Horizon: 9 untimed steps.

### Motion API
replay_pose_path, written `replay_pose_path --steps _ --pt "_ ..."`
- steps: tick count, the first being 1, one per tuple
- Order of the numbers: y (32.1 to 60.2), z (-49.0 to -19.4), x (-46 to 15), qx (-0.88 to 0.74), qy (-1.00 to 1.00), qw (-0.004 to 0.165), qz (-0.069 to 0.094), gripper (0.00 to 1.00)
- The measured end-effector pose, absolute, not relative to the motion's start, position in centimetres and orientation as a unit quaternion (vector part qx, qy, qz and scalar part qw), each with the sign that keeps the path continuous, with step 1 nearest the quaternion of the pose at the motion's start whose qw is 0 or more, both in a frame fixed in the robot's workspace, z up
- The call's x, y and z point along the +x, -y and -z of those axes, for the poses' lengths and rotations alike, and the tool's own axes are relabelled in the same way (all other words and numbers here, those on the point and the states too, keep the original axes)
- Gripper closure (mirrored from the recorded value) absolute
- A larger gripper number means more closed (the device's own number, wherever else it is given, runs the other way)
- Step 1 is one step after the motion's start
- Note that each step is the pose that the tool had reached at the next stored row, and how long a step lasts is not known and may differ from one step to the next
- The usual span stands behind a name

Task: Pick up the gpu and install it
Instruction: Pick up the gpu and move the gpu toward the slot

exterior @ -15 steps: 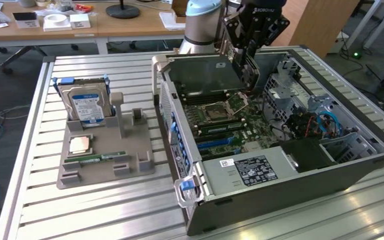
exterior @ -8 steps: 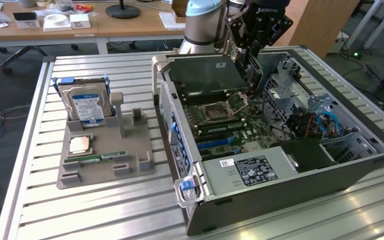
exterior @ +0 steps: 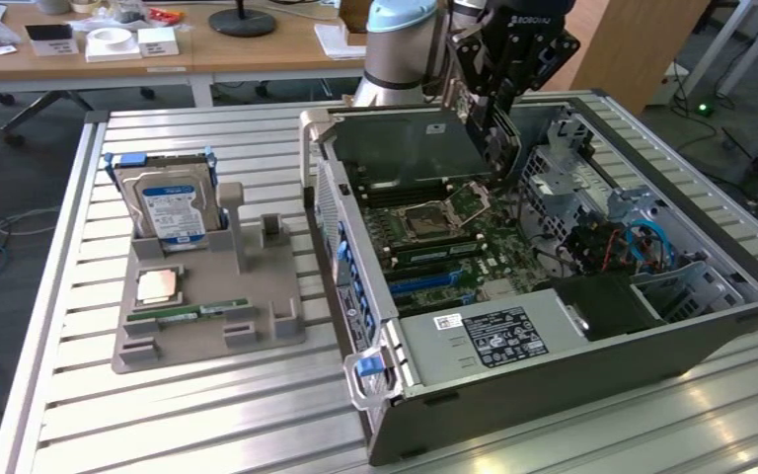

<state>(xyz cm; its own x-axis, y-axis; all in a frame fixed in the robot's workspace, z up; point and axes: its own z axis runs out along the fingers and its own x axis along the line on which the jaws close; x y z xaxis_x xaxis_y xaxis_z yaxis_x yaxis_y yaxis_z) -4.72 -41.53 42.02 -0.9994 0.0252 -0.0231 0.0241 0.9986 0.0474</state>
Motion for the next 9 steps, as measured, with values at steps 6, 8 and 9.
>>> replay_pose_path --steps 6,8,9 --pt "41.5 -42.0 -4.0 0.012 -1.0 0.012 -0.024 0.74" --pt "41.5 -42.0 -3.7 0.012 -1.0 0.012 -0.024 0.74" --pt "41.5 -42.0 -3.6 0.012 -1.0 0.012 -0.024 0.74"
